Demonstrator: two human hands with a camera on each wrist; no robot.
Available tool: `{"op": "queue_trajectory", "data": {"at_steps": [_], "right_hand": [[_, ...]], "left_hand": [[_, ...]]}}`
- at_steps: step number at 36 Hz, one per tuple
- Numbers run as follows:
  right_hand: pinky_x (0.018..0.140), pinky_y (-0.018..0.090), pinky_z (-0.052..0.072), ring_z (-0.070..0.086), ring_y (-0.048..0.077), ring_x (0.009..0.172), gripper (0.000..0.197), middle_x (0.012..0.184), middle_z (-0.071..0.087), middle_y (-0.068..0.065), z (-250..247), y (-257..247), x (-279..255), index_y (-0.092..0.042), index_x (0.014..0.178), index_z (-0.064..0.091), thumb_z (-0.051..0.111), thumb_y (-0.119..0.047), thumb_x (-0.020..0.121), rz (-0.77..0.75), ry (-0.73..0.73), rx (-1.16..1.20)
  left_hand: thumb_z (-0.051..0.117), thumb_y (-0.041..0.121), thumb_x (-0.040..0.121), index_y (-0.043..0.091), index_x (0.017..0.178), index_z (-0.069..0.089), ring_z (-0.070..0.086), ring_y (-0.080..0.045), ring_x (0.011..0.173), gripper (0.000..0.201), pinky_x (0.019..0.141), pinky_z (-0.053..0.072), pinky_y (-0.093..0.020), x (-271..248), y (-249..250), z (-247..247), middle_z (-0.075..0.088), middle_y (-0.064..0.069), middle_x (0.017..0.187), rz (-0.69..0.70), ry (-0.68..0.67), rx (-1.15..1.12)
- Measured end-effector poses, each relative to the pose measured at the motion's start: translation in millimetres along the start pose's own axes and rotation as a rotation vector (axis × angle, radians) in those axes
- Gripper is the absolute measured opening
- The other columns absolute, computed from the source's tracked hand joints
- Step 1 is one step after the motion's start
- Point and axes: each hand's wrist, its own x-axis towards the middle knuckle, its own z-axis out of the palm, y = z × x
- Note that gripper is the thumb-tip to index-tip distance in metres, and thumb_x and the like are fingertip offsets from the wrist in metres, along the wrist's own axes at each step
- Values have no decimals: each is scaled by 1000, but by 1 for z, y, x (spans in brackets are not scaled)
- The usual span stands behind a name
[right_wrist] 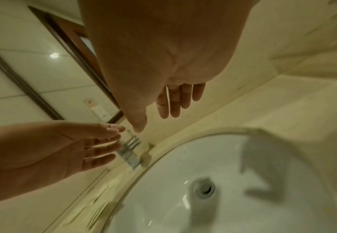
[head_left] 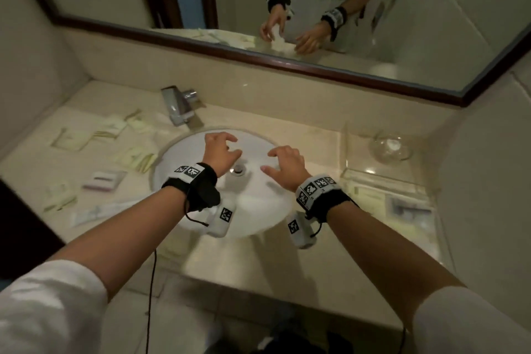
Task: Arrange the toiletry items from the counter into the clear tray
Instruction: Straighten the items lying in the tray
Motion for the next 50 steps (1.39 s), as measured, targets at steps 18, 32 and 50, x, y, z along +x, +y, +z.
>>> {"op": "queue_trajectory", "data": {"at_steps": [18,32,50], "right_hand": [[93,37,34,41,28,112,63,120,46,6,133,-122,-34,-21,113,57,68,-64,68,-174,-376,-385],[87,35,34,42,23,100,61,101,54,1,150,-141,-53,-21,95,64,63,-73,62,-334,-402,-534],[71,30,39,44,19,81,31,86,49,0,159,-145,-64,-19,80,48,73,-37,75,-234,-532,-321]], "left_hand": [[79,28,73,14,113,62,58,-25,108,46,90,46,-31,-79,-171,-132,59,-9,120,-95,-322,296],[75,29,77,20,115,61,53,-20,103,42,87,41,-27,-104,-212,-145,53,-5,112,66,-423,538],[66,13,70,31,72,43,44,-20,86,29,67,37,-27,-106,-213,-141,53,3,86,146,-442,596]]}}
